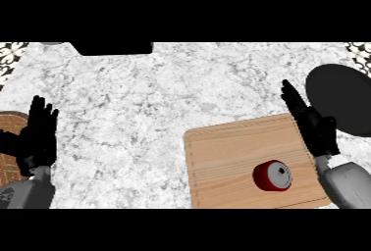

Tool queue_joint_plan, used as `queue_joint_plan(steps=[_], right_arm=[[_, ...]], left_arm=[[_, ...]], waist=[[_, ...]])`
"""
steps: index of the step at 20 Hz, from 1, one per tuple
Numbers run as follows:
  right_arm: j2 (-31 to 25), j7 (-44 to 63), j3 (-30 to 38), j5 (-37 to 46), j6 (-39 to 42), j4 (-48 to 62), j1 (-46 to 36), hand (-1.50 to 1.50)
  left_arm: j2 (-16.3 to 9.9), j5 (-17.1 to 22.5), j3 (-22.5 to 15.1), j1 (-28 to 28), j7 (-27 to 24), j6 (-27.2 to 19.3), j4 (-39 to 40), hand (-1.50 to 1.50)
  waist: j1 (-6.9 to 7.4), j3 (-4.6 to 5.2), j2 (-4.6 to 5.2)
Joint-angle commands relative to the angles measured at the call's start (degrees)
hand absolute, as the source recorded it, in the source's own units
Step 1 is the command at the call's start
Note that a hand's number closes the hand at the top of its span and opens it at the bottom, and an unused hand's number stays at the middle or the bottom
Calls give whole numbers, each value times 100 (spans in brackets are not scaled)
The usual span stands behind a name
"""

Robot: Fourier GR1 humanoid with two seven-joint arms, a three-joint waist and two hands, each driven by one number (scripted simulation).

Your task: Pick the can from the cutting board and place it in the pan

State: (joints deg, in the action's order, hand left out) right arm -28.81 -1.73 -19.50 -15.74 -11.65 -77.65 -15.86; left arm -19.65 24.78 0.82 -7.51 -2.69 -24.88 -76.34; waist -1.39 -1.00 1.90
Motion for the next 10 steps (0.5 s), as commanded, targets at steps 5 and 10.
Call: queue_joint_plan(steps=[5, 10], right_arm=[[-244, 854, 162, -598, 1193, 790, -588, -150], [-818, 331, -535, 1564, -186, 1048, -78, 150]], left_arm=[[-764, -987, -1382, -504, 238, 1220, -309, 0], [-777, -1040, -1830, -435, 603, 1587, -726, 0]], waist=[[153, 89, -137], [105, 91, -199]])
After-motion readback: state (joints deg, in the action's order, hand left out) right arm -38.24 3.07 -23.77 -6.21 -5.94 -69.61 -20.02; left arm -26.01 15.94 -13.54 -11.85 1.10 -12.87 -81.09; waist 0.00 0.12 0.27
